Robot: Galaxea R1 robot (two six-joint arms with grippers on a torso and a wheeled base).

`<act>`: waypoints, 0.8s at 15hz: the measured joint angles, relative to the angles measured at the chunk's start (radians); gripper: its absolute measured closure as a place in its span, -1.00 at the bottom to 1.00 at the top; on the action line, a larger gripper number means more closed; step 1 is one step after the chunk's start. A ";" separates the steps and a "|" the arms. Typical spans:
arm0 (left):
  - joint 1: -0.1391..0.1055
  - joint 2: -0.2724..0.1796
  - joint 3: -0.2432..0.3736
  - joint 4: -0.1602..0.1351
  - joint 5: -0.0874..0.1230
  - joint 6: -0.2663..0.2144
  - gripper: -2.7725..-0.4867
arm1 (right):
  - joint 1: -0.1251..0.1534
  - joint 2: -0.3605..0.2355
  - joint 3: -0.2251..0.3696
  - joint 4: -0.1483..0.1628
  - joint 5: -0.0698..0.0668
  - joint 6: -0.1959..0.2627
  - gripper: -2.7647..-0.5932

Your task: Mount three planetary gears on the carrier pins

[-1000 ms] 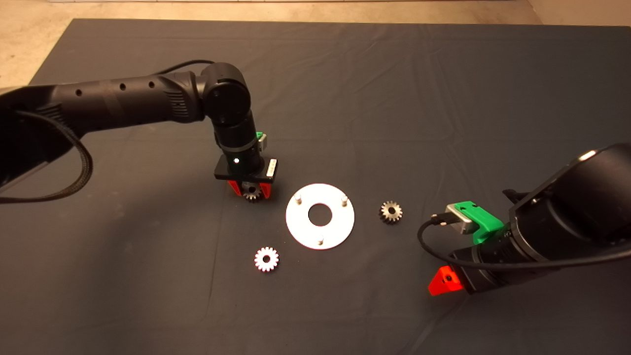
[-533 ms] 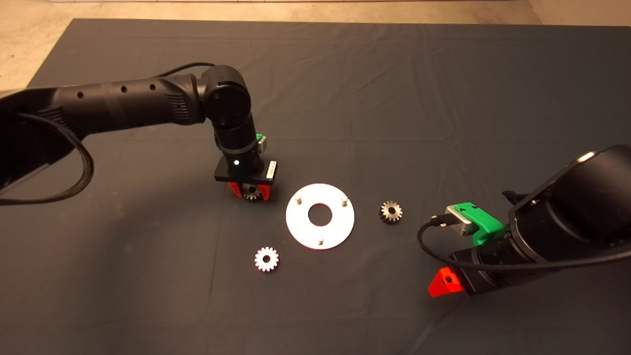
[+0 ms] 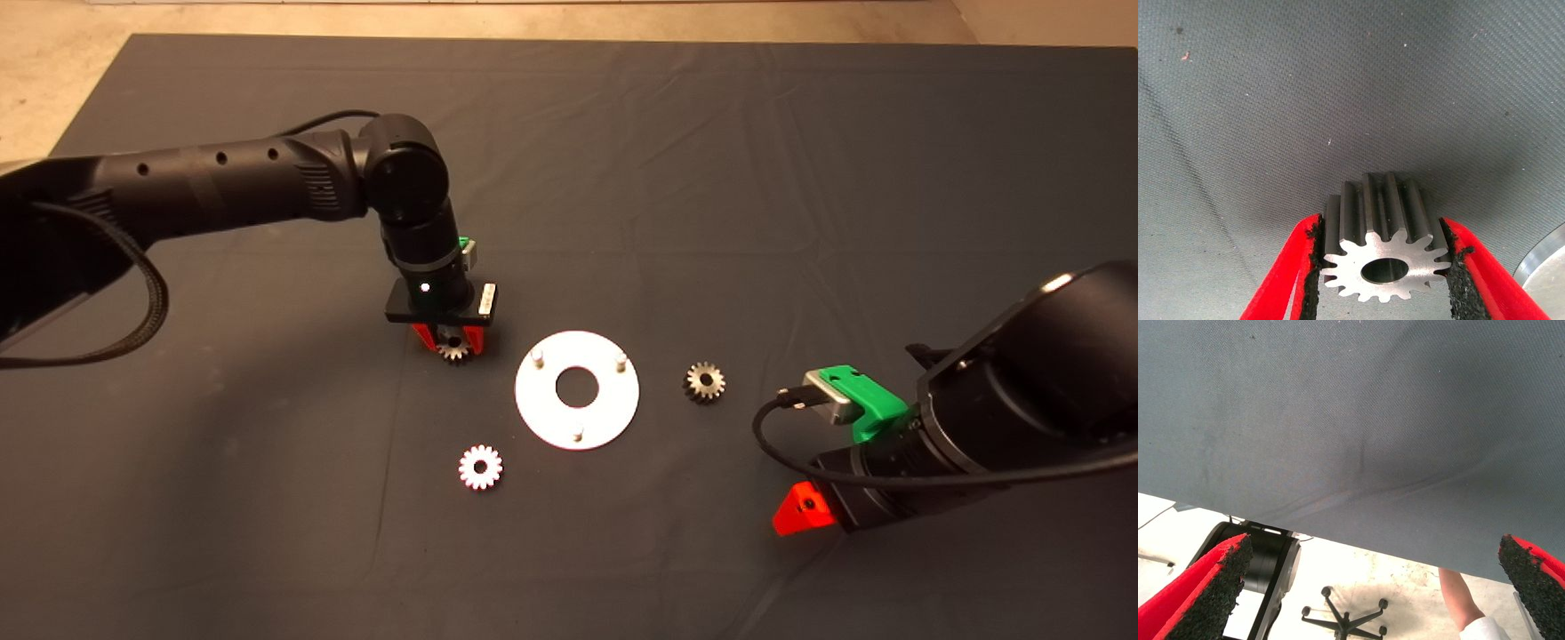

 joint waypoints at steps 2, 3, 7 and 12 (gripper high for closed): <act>0.000 0.000 0.000 0.000 0.000 0.000 0.50 | 0.000 0.000 0.000 0.000 0.000 0.000 -0.99; 0.000 0.000 0.000 0.000 0.001 0.000 0.50 | 0.000 0.000 0.000 0.000 0.000 0.000 -0.99; 0.000 0.000 0.000 0.000 0.001 0.000 0.54 | 0.000 0.000 0.000 0.000 0.000 0.000 -0.99; 0.000 0.003 0.000 0.000 0.011 0.000 0.58 | 0.000 0.000 0.000 0.000 0.000 0.000 -0.99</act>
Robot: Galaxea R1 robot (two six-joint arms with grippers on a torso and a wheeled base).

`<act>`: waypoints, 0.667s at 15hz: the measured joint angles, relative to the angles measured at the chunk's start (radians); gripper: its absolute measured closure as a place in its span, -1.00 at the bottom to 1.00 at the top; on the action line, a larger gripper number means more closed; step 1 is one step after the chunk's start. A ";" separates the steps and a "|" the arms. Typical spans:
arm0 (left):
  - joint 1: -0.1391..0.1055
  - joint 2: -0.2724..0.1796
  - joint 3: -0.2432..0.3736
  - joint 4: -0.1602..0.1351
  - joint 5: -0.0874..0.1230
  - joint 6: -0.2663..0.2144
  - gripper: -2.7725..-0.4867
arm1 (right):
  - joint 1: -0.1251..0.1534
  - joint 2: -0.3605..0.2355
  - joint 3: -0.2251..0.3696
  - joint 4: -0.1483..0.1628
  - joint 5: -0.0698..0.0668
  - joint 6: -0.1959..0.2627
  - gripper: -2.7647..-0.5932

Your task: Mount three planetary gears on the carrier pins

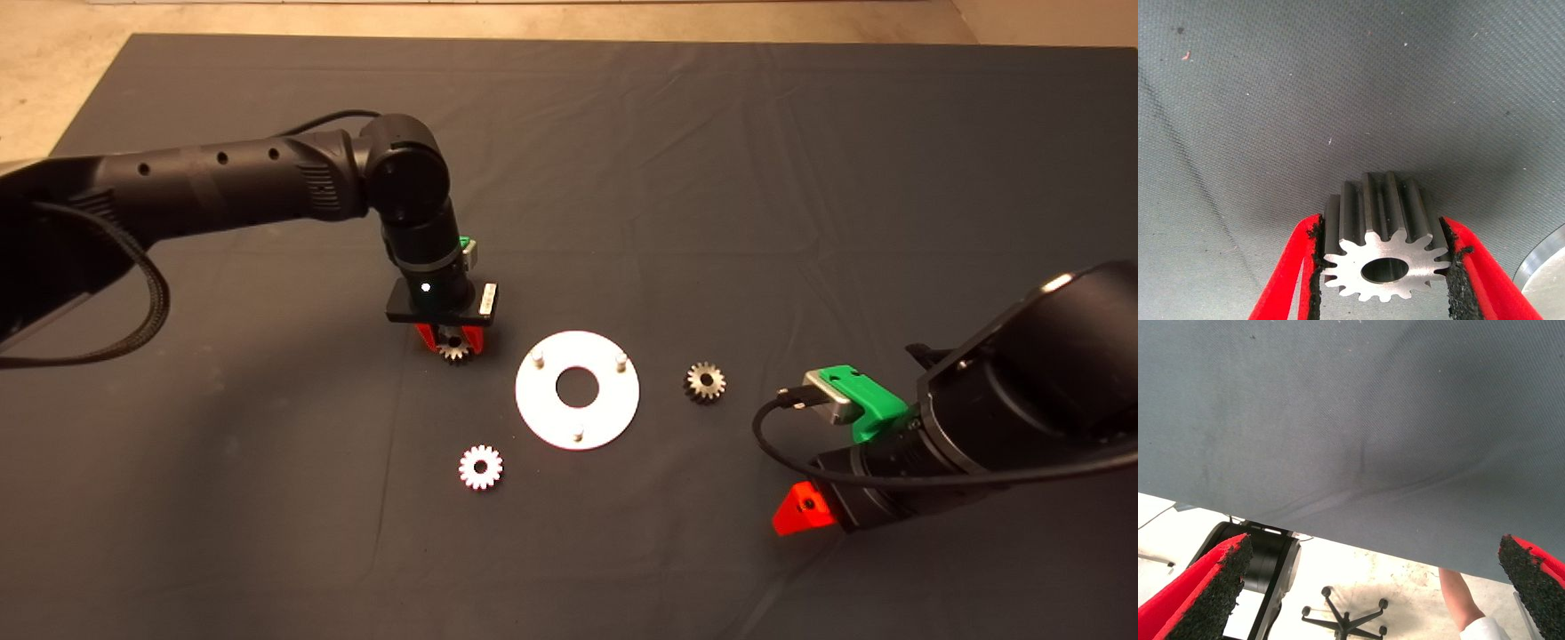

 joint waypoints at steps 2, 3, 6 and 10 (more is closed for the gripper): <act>0.000 0.000 0.002 0.000 0.005 0.000 0.58 | 0.000 0.000 0.000 0.000 0.000 0.000 -0.99; 0.000 0.000 0.003 0.000 0.009 0.000 0.59 | 0.000 0.000 0.000 0.000 0.000 0.000 -0.99; 0.000 0.000 0.050 0.000 0.013 -0.015 0.59 | -0.002 0.000 0.000 0.000 0.000 0.000 -0.99; -0.019 0.006 0.130 0.000 0.012 -0.065 0.59 | -0.011 0.000 0.000 0.000 0.000 0.000 -0.99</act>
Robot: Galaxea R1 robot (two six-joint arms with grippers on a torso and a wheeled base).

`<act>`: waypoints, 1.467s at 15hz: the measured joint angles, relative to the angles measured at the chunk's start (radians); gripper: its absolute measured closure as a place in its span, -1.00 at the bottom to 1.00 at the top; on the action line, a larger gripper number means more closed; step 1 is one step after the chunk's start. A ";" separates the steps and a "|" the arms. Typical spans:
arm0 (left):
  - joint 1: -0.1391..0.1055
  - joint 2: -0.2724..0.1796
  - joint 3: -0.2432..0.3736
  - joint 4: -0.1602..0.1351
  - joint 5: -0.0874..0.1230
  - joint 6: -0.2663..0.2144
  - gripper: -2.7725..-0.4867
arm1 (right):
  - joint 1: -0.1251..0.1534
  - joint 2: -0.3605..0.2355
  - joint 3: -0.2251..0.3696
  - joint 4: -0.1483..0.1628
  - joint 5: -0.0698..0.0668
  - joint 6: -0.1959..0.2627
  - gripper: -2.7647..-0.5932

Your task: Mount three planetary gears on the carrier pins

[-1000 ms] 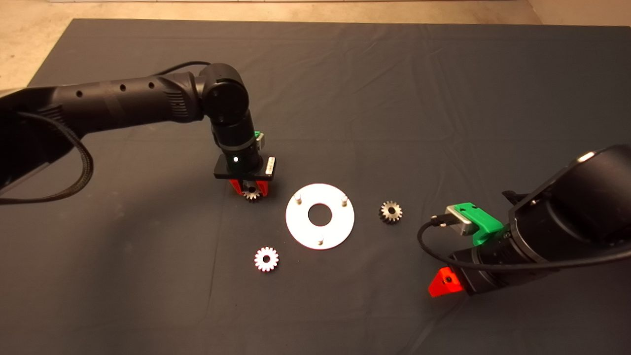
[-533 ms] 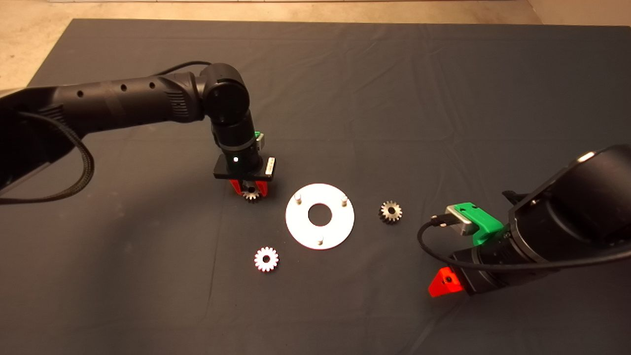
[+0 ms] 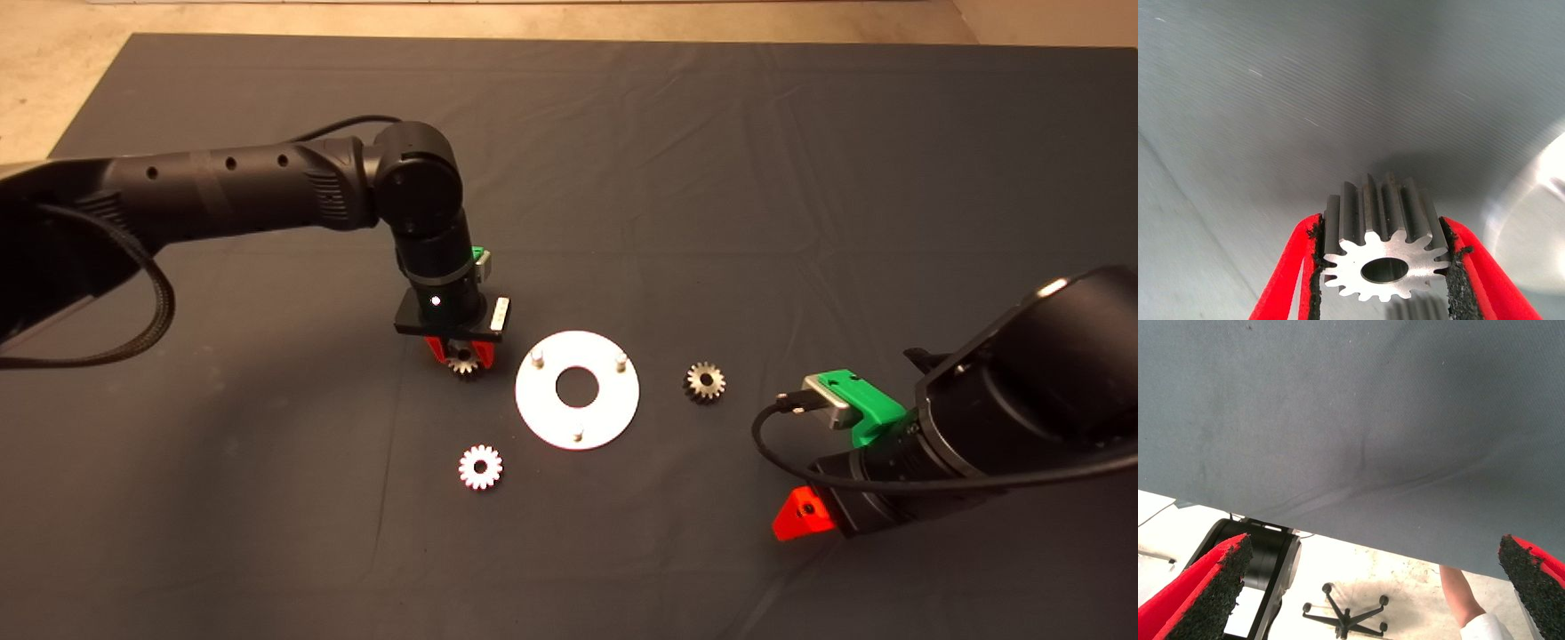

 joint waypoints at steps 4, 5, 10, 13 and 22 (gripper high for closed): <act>-0.020 0.008 0.053 0.000 0.001 -0.012 0.59 | 0.000 0.000 0.000 0.000 0.000 0.000 -0.99; -0.020 0.011 0.056 0.000 0.000 -0.013 0.59 | 0.000 0.000 0.000 0.000 0.001 0.000 -0.99; -0.020 0.100 0.056 0.000 0.006 -0.012 0.59 | 0.000 0.003 0.000 0.000 0.001 0.000 -0.99; -0.020 0.106 0.051 -0.002 -0.005 -0.010 0.59 | -0.004 0.000 0.000 0.000 -0.002 0.000 -0.99; -0.036 0.106 0.014 -0.001 0.018 0.000 0.59 | -0.003 0.003 0.000 0.001 0.000 0.000 -0.99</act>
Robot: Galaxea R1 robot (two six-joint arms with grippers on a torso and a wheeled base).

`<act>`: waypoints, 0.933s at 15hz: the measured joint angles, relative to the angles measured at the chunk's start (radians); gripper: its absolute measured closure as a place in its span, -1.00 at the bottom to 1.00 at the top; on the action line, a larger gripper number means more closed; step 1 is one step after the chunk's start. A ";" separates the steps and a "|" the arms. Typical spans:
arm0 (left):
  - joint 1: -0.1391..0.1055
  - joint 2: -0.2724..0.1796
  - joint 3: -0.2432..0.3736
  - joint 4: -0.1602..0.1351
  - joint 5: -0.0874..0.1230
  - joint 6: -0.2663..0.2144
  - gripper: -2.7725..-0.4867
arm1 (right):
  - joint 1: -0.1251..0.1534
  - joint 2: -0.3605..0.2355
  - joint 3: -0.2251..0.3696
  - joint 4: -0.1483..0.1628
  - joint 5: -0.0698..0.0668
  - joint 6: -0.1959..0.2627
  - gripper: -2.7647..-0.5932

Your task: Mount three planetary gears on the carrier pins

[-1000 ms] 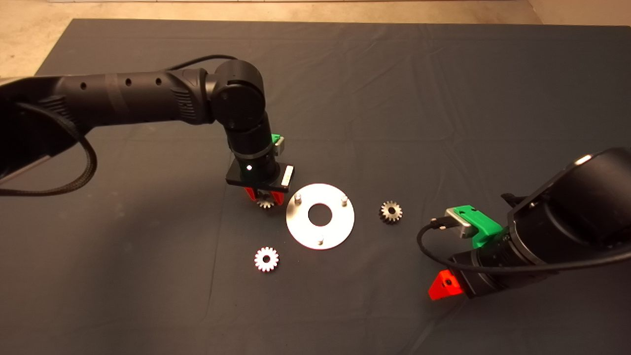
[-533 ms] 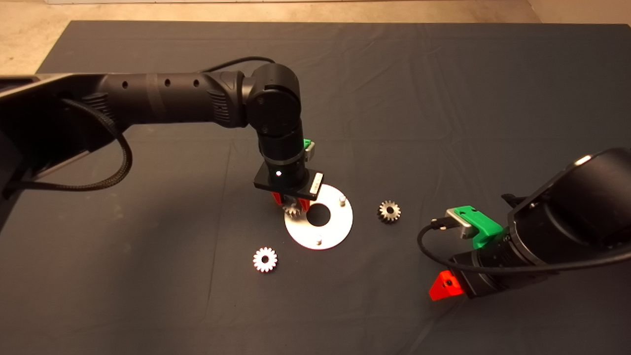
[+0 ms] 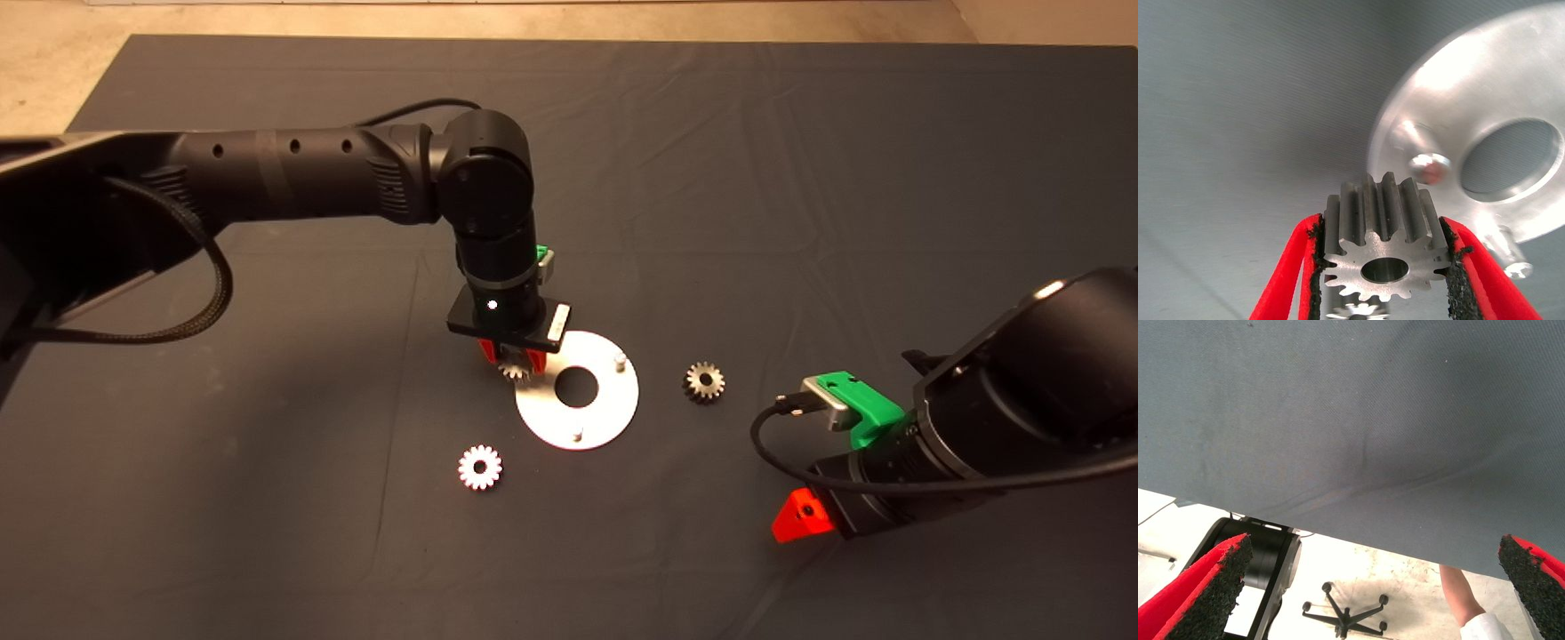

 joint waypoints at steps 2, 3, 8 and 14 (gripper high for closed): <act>-0.026 0.016 -0.017 0.001 0.004 0.004 0.59 | 0.000 0.002 0.000 0.000 0.002 0.000 -0.99; -0.029 0.024 -0.018 0.001 0.003 0.012 0.59 | 0.000 0.002 0.000 0.000 0.002 0.000 -0.99; -0.029 0.044 -0.032 -0.001 0.005 0.022 0.59 | 0.000 0.000 0.000 0.000 0.000 0.000 -0.99; -0.029 0.054 -0.038 -0.023 0.010 0.041 0.59 | 0.000 0.000 0.000 0.000 0.001 0.000 -0.99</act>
